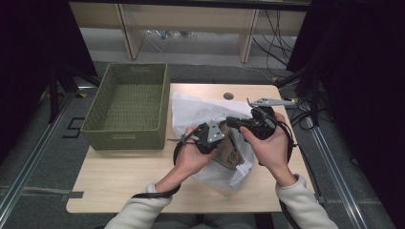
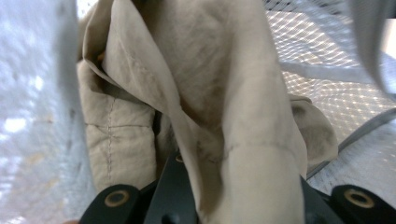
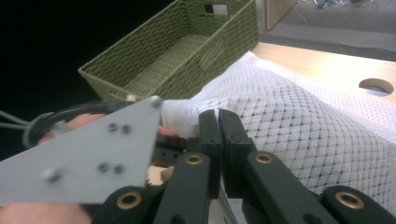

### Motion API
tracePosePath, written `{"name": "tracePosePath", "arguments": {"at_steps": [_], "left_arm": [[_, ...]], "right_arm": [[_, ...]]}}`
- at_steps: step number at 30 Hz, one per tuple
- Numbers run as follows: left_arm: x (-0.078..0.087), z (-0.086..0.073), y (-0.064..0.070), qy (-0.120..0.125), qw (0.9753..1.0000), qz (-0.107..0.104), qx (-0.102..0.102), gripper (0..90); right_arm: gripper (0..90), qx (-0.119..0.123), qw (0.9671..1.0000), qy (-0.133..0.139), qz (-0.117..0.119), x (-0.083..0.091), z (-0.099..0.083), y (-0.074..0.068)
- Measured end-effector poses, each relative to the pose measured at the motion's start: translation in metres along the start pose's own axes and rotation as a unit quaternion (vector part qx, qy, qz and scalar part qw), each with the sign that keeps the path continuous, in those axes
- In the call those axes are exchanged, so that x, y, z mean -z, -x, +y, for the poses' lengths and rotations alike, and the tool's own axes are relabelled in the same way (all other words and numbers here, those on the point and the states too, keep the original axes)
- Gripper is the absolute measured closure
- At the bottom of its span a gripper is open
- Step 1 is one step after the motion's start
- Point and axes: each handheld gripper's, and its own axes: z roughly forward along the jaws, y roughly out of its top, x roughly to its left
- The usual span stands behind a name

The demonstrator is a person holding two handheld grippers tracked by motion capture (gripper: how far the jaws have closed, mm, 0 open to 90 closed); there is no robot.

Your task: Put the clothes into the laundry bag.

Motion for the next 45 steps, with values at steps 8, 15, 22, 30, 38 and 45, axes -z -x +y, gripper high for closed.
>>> {"name": "tracePosePath", "arguments": {"at_steps": [8, 15, 22, 30, 38, 45], "left_arm": [[0.024, 0.019, 0.012, 0.008, 1.0, -0.006, -0.002, 84.7], [0.008, 0.016, 0.002, 0.017, 0.9998, -0.002, -0.01, 81.9], [-0.02, 0.003, -0.003, 0.014, 0.9997, 0.013, -0.012, 80.2], [-0.03, 0.001, -0.001, 0.015, 0.9991, 0.024, -0.03, 72.5], [-0.042, -0.007, 0.003, 0.018, 0.9992, 0.006, -0.036, 65.9], [-0.033, -0.008, 0.005, 0.038, 0.9989, -0.016, -0.019, 54.2]], "right_arm": [[89.9, 0.004, 0.9999, 0.01, -0.002, 0.006, 0.002, 0.0], [89.9, 0.005, 0.9999, 0.008, -0.013, 0.007, 0.002, 0.0], [89.9, -0.006, 0.9999, 0.005, -0.012, 0.001, 0.001, 0.008], [89.9, -0.015, 0.9996, 0.0, -0.023, 0.001, 0.0, 0.013], [89.9, -0.025, 0.9992, -0.008, -0.03, -0.004, -0.002, 0.017], [89.8, -0.027, 0.9991, -0.01, -0.03, -0.003, -0.002, 0.018]]}}
